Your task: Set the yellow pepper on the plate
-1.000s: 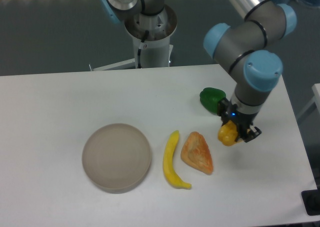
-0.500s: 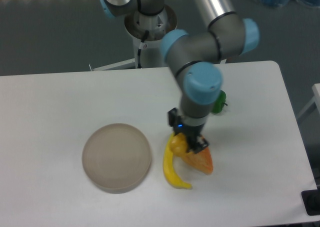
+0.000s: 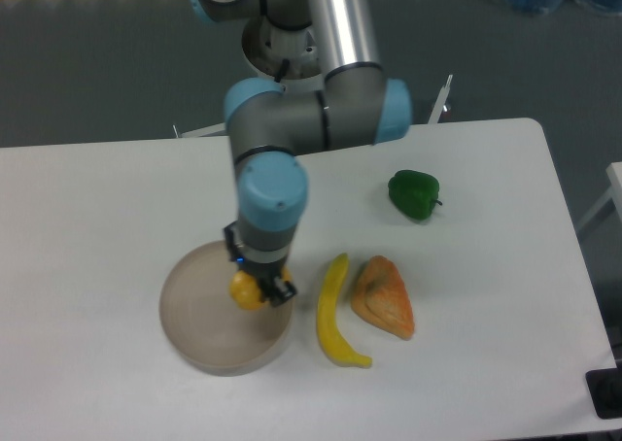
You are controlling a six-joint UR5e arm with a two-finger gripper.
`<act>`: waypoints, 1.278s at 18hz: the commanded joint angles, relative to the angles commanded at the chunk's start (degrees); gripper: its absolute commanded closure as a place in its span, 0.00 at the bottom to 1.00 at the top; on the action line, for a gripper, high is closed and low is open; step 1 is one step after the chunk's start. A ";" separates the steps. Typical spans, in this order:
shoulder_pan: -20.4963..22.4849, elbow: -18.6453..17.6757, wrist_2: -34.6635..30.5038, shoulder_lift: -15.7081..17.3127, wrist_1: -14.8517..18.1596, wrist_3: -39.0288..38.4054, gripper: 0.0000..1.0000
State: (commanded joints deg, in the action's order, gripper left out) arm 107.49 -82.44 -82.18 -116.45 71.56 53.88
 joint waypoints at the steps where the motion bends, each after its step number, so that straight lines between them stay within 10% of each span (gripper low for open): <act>1: -0.26 -0.26 0.00 -0.44 -1.24 -0.09 0.88; 6: -1.41 -1.58 -0.44 -2.11 -2.74 0.17 0.75; 9: -2.11 -2.37 -0.53 -1.76 -4.49 0.08 0.00; 16: -1.59 -3.78 -1.67 1.66 -5.64 -0.18 0.00; 23: 9.56 -2.73 -8.62 5.00 -5.64 0.87 0.00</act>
State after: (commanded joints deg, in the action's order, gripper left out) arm 117.05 -85.17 -90.79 -111.45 65.92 54.75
